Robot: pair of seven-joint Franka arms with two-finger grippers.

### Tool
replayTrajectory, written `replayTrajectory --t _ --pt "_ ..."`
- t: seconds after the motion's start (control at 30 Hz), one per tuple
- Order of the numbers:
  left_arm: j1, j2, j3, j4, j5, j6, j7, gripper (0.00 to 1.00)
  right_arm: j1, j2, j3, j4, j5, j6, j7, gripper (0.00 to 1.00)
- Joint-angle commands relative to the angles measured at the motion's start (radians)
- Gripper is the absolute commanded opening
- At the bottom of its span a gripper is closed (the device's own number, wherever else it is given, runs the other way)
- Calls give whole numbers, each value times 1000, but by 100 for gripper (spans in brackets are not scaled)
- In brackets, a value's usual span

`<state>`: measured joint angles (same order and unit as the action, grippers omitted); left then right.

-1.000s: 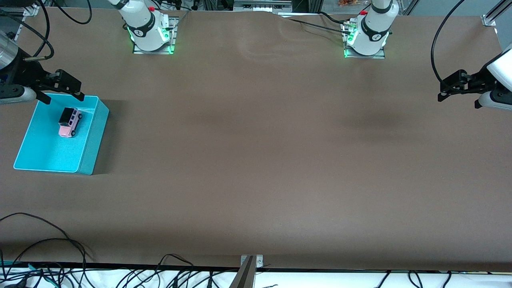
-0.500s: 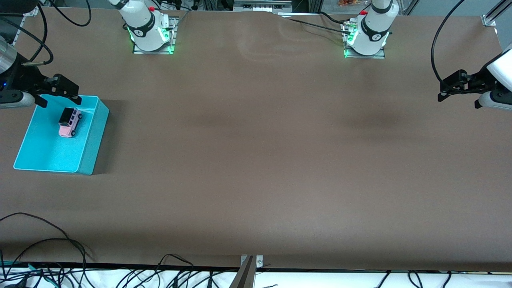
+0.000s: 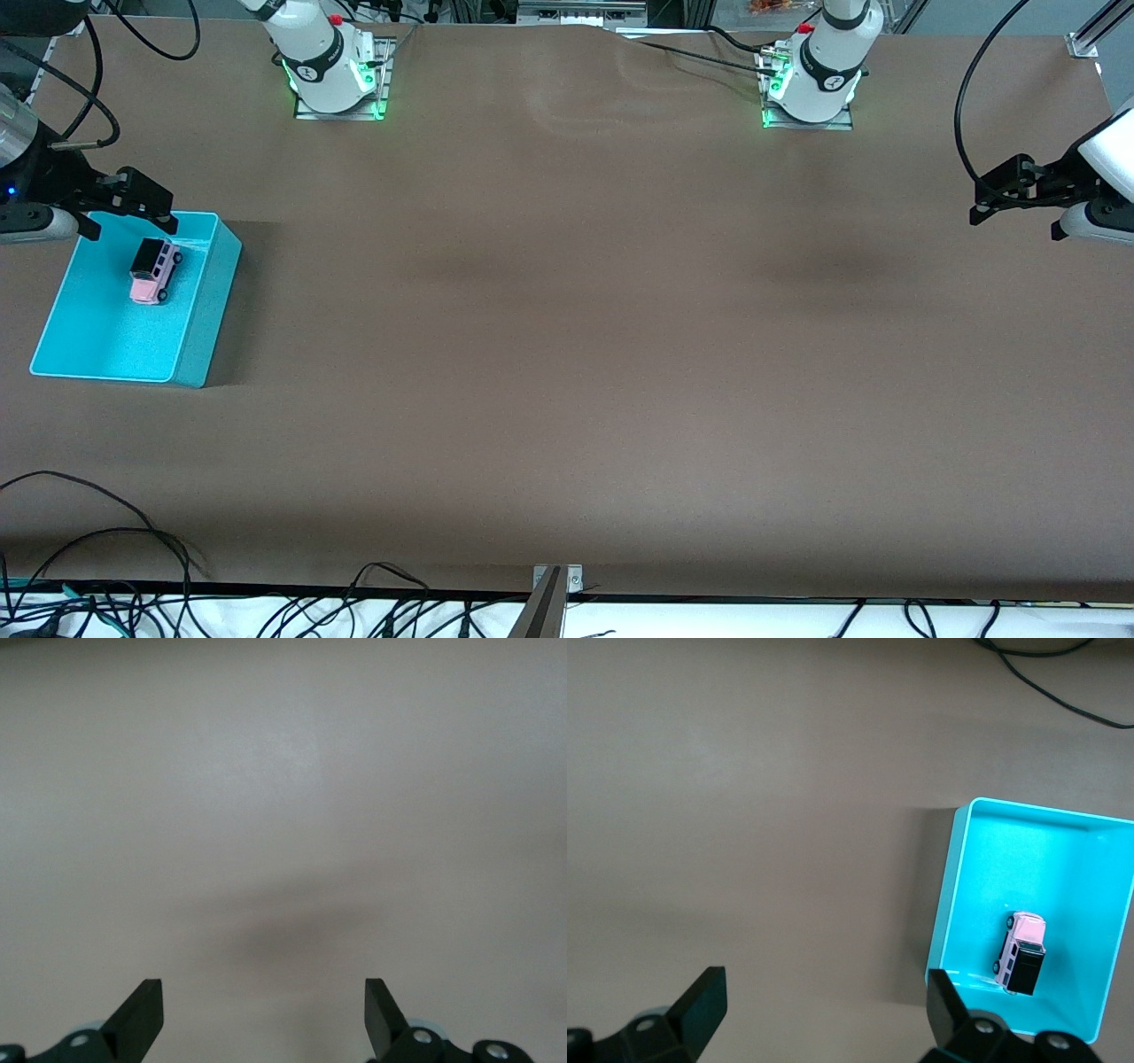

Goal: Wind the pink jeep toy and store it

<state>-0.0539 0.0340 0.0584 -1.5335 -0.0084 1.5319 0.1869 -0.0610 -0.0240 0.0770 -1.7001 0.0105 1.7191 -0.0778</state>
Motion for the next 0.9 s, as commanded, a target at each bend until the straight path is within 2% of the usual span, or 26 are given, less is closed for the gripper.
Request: replayTrajectory --t 0.0,0.87 --pt "3 14 1 32 -12 -18 2 100 1 13 4 33 -14 -18 -8 100" --pt "3 14 1 32 -12 -18 2 100 -2 13 1 33 -9 -30 3 100"
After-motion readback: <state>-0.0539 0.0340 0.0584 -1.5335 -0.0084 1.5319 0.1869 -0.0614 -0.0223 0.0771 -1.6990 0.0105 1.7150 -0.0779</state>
